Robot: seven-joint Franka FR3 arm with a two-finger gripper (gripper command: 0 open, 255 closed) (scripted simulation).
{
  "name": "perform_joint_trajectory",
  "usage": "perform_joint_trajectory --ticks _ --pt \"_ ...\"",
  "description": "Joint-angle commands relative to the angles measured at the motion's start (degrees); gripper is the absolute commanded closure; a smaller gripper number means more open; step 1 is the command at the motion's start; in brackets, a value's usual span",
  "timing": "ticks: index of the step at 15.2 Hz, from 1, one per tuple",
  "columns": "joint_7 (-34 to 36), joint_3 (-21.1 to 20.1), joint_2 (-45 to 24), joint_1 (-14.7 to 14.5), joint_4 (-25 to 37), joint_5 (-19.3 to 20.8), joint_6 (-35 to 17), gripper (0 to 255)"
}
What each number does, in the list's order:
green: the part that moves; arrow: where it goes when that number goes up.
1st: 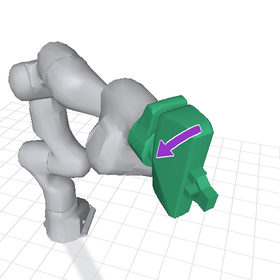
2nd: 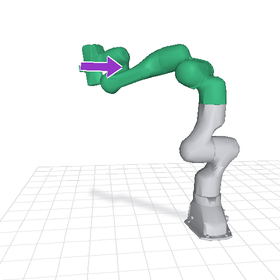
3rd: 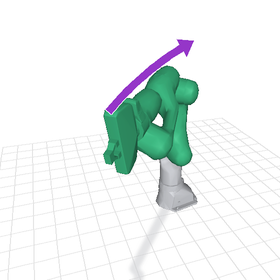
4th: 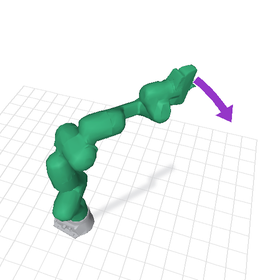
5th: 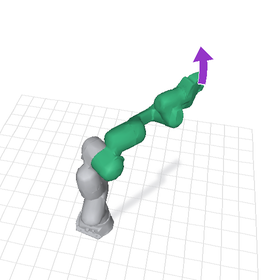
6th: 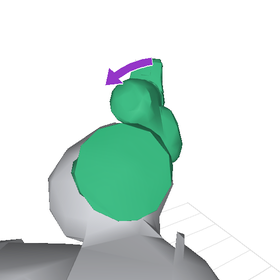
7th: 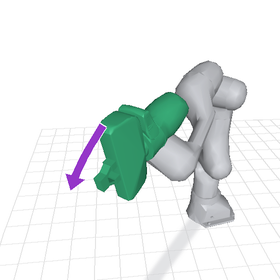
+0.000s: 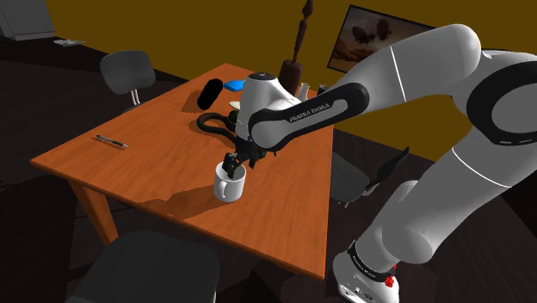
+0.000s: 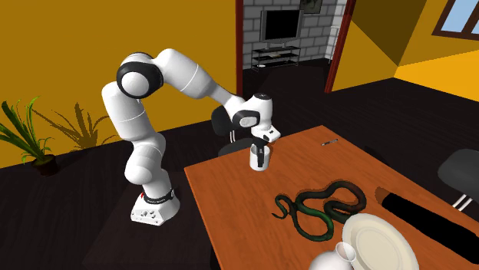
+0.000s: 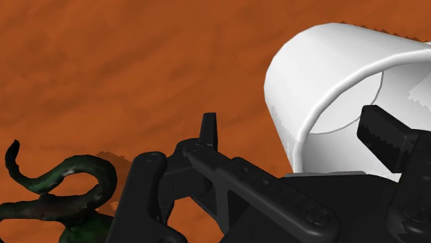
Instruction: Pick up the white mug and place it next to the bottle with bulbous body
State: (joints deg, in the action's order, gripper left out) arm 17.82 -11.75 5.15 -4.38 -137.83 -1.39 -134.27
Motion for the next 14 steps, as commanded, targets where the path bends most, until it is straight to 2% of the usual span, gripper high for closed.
perform_joint_trajectory --ticks 1,3,4,14 --pt "0.0 0.0 0.0 0.0 0.0 0.0 0.0 0" --pt "0.0 0.0 0.0 0.0 0.0 0.0 0.0 0" --pt "0.0 0.0 0.0 0.0 0.0 0.0 0.0 255" --pt "-0.1 0.0 0.5 0.0 0.3 -0.1 0.8 255"
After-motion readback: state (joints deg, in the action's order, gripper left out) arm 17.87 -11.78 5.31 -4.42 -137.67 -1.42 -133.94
